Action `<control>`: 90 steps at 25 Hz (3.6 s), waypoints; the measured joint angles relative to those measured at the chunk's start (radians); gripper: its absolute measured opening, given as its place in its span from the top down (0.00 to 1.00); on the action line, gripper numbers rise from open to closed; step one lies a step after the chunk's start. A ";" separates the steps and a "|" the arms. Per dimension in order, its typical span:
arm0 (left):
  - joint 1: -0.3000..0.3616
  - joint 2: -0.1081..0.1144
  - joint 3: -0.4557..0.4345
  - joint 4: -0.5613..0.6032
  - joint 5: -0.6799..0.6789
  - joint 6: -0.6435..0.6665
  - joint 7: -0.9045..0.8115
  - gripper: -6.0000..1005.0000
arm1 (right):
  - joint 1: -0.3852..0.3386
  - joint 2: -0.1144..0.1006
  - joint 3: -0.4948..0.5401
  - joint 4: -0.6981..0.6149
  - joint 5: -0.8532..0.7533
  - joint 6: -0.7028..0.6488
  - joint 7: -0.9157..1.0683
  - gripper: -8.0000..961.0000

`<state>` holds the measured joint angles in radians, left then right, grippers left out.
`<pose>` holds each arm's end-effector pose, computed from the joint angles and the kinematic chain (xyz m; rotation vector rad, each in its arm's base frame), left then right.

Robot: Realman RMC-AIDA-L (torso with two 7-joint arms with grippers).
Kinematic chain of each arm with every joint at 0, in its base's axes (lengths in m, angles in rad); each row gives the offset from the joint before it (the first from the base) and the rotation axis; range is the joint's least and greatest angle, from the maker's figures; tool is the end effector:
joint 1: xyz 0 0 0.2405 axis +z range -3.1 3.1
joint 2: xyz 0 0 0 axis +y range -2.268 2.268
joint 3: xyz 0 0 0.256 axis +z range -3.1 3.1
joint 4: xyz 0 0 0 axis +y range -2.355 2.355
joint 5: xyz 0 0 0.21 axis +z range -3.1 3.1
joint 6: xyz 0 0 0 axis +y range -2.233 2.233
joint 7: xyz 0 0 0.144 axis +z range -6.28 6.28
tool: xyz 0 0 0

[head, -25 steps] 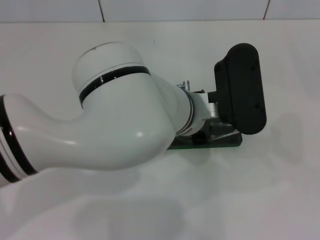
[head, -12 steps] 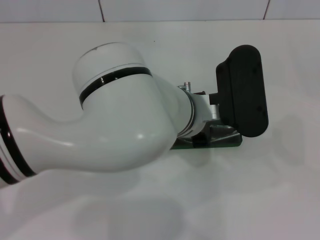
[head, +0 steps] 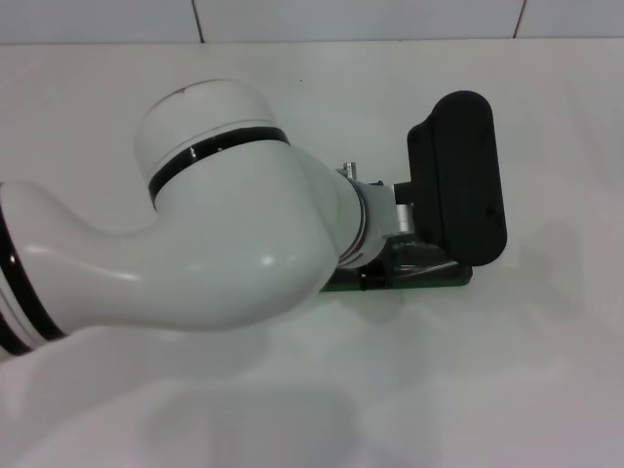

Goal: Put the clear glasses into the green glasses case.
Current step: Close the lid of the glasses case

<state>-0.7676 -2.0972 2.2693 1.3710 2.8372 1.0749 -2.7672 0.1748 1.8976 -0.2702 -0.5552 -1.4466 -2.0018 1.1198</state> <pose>-0.0835 0.3116 -0.1390 -2.6137 0.2574 0.6251 0.3408 0.2124 0.1720 -1.9370 0.2550 1.1900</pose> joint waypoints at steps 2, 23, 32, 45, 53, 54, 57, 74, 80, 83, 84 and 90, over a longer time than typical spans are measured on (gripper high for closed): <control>0.003 0.000 -0.003 0.005 0.000 0.006 0.000 0.71 | 0.000 0.000 0.000 0.000 0.000 0.000 0.000 0.97; 0.104 0.001 -0.058 0.230 -0.002 0.084 0.013 0.71 | 0.020 0.000 -0.001 0.000 -0.034 0.007 0.004 0.98; 0.326 0.002 -0.208 0.501 -0.128 0.054 0.117 0.73 | 0.123 -0.014 -0.001 -0.019 -0.325 0.021 0.023 0.97; 0.615 0.006 -0.720 0.411 -1.202 0.103 0.806 0.88 | 0.177 0.056 -0.044 -0.250 -0.596 0.036 0.098 0.97; 0.576 0.007 -1.058 -0.026 -1.622 0.557 1.080 0.89 | 0.179 0.115 -0.206 -0.449 -0.653 0.061 0.224 0.97; 0.565 0.009 -1.100 -0.087 -1.650 0.618 1.111 0.90 | 0.181 0.115 -0.244 -0.465 -0.653 0.072 0.245 0.97; 0.530 0.017 -1.228 -0.279 -1.690 0.786 1.191 0.91 | 0.187 0.115 -0.321 -0.500 -0.653 0.110 0.297 0.97; 0.533 0.045 -1.344 -0.680 -1.630 0.876 1.461 0.91 | 0.278 0.115 -0.694 -0.833 -0.859 0.211 0.914 0.98; 0.532 0.036 -1.347 -0.721 -1.637 0.875 1.511 0.91 | 0.353 0.117 -0.777 -0.822 -1.017 0.213 1.001 0.97; 0.531 0.026 -1.348 -0.728 -1.634 0.875 1.537 0.91 | 0.373 0.117 -0.803 -0.809 -1.029 0.228 1.004 0.97; 0.532 0.021 -1.348 -0.734 -1.634 0.874 1.551 0.91 | 0.380 0.118 -0.808 -0.807 -1.036 0.229 1.005 0.97; 0.533 0.019 -1.348 -0.774 -1.625 0.873 1.611 0.91 | 0.443 0.118 -0.863 -0.798 -1.084 0.227 1.030 0.97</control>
<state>-0.2349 -2.0778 0.9209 0.5973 1.2124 1.9484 -1.1557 0.6181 2.0152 -1.1334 -1.3533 -2.5306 -1.7750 2.1503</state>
